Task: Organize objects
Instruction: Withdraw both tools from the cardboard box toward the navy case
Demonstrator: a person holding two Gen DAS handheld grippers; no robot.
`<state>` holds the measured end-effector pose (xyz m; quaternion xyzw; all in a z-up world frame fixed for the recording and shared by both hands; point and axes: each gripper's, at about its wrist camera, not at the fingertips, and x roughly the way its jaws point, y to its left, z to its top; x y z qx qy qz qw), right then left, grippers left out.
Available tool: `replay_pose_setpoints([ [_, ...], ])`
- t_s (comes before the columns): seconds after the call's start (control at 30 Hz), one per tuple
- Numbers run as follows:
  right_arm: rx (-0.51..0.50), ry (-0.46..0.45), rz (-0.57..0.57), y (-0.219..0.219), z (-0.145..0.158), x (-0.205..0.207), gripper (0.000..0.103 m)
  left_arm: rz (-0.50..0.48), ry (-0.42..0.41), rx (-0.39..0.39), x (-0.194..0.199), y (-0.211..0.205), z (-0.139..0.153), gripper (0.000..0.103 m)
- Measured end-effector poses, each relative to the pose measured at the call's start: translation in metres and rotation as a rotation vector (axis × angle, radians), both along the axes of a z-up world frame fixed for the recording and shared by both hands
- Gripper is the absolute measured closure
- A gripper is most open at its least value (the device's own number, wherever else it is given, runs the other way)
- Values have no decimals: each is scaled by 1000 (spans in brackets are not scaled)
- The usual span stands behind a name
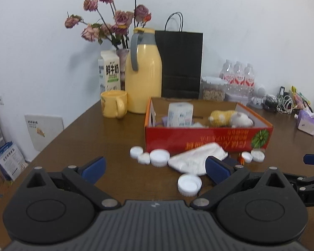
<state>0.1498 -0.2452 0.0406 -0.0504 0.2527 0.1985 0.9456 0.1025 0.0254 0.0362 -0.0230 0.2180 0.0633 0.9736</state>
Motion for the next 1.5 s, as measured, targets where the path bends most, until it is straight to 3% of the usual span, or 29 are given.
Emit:
replay_pose_setpoints([
  [0.47,-17,-2,32,7,-2,-34,0,-21,12,-19,-25,-5,-4,0],
  [1.5,-4,-18,46,15,1,-42,0,11,51,-13,-23,-11,-6,0],
])
